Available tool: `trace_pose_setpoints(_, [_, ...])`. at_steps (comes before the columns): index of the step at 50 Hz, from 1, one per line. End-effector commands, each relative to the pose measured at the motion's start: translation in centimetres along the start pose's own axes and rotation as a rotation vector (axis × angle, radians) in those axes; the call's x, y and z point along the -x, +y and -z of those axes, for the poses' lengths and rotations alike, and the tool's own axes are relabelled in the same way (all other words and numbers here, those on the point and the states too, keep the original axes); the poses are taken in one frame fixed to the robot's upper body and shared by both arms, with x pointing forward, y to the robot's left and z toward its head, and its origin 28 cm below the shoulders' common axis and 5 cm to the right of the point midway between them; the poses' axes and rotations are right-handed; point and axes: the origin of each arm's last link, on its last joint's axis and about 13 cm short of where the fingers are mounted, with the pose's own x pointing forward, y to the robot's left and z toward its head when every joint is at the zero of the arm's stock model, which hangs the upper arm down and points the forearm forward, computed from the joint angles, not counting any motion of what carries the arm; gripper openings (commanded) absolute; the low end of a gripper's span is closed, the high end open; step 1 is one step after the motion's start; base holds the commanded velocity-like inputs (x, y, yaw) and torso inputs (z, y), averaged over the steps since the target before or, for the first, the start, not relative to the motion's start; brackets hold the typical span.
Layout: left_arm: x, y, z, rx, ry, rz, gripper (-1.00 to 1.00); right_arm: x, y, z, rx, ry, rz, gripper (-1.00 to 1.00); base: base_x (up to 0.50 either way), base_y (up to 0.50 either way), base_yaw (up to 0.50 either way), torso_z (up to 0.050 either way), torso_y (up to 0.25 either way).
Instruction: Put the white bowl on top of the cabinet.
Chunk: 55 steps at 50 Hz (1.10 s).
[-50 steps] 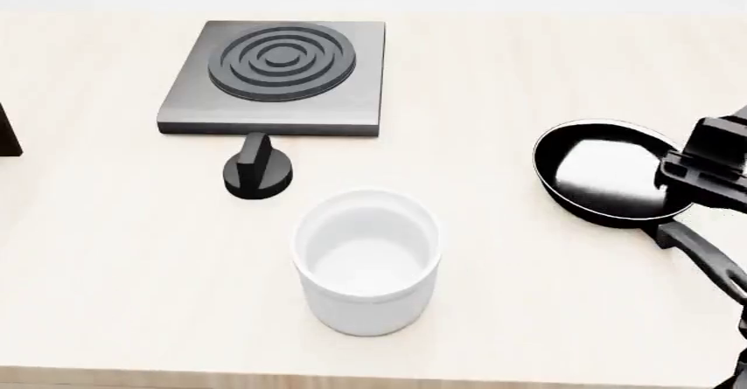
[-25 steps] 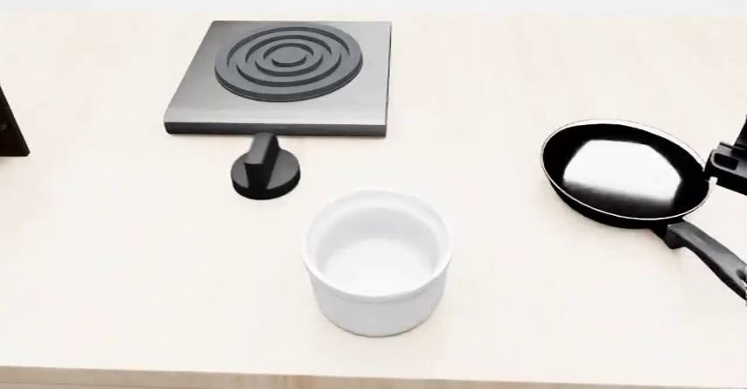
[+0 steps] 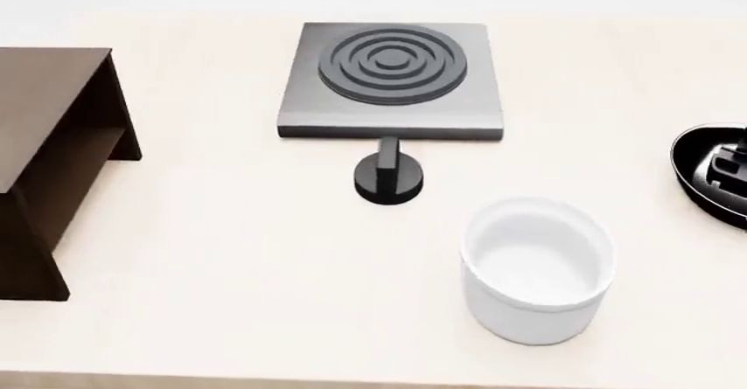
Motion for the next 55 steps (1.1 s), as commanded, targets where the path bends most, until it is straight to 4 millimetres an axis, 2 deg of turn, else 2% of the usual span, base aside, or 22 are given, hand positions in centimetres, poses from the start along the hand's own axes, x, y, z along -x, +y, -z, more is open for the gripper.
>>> trace_pose_setpoints(1, [0.06,-0.06,0.06,-0.001,-0.002,0.003,1.00,0.07,0.03,0.04,-0.001,0.001,-0.006,1.00,0.02,0.50,0.00,0.000,0.000])
trace_pose_setpoints(40, [-0.06,0.00,0.11,0.002,0.000,-0.003,1.00,0.12,0.29,0.09,0.015,-0.003,-0.022,1.00,0.02,0.50,0.00,0.000,0.000])
trace_pose_setpoints(55, [0.00,0.01,0.11,0.001,0.001,-0.001,1.00,0.10,0.20,-0.01,-0.007,0.003,-0.011,1.00,0.00,0.00,0.00,0.000,0.000])
